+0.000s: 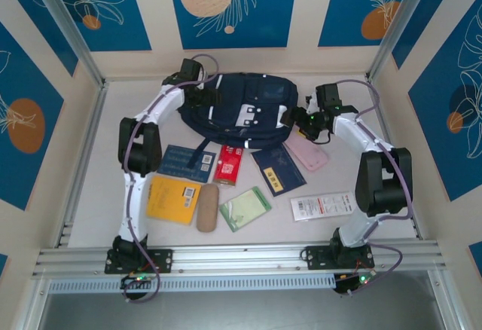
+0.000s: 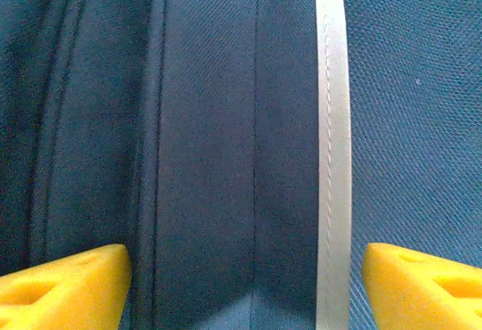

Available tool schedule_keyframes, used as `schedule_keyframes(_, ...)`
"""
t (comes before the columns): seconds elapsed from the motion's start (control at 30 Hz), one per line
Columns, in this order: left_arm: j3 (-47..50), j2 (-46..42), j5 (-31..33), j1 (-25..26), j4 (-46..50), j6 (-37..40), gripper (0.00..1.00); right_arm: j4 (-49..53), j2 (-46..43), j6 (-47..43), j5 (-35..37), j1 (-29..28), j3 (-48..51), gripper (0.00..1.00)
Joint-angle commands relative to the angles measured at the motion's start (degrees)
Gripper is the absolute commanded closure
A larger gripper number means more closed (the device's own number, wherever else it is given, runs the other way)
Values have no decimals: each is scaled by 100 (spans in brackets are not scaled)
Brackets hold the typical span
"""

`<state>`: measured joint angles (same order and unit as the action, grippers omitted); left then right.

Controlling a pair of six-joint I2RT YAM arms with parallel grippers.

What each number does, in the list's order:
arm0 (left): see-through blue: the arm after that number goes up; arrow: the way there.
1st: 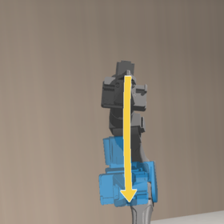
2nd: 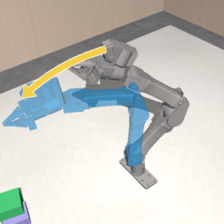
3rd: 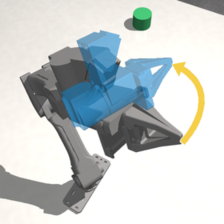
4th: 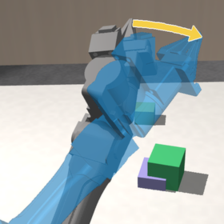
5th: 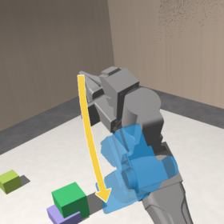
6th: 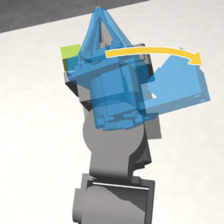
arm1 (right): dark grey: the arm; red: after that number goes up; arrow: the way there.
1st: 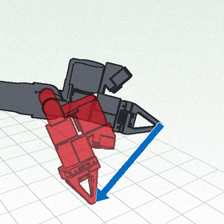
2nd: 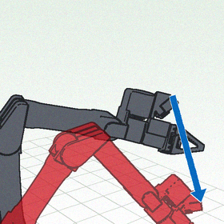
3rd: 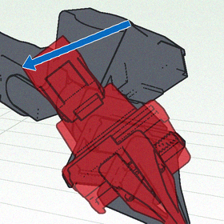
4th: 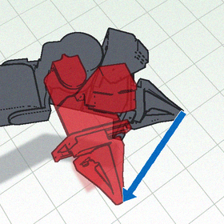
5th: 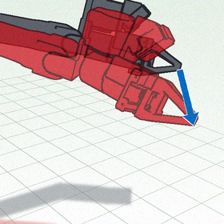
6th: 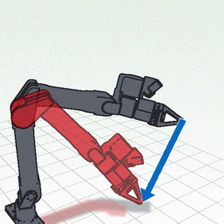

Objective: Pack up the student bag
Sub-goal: Pick up the student bag at the top-center of the table.

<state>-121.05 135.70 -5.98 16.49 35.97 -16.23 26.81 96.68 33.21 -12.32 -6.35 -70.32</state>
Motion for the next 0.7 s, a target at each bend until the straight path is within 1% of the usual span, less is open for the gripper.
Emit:
schedule_keyframes(0.0, -316, 222, 193, -12, 374, 252, 22, -96, 241, 98, -267, -19, -12, 26)
schedule_keyframes(0.07, -336, 319, 48, -15, 324, 243, 26, -36, 488, 98, -379, -80, -183, 26)
schedule_keyframes(0.1, -348, 363, -41, -17, 302, 219, 30, 57, 654, 87, -407, -117, -323, 26)
schedule_keyframes(0.13, -345, 393, -122, -20, 277, 175, 37, 143, 822, 72, -434, -173, -467, 27)
schedule_keyframes(0.17, -344, 417, -173, -23, 258, 143, 46, 199, 939, 63, -445, -217, -580, 27)
schedule_keyframes(0.23, -353, 455, -245, -23, 244, 76, 69, 233, 1142, 54, -413, -312, -743, 30)
schedule_keyframes(0.27, -351, 442, -276, -21, 244, 59, 80, 237, 1203, 46, -397, -326, -792, 34)
schedule_keyframes(0.3, -349, 411, -313, -24, 253, 32, 91, 235, 1245, 53, -377, -332, -838, 44)
schedule_keyframes(0.33, -346, 352, -367, -23, 253, 0, 99, 205, 1249, 74, -368, -311, -854, 55)
schedule_keyframes(0.4, -296, 161, -477, -36, 225, -91, 100, 194, 1190, 102, -333, -252, -901, 73)
schedule_keyframes(0.5, -39, -353, -684, -63, -23, -327, 100, 320, 1050, 48, -306, -140, -1088, 92)
schedule_keyframes(0.57, 83, -704, -866, -73, -129, -542, 100, 376, 885, 41, -247, -37, -1174, 96)
schedule_keyframes(0.67, 247, -1224, -1123, -76, -178, -851, 100, 382, 582, 104, -294, 203, -1226, 98)
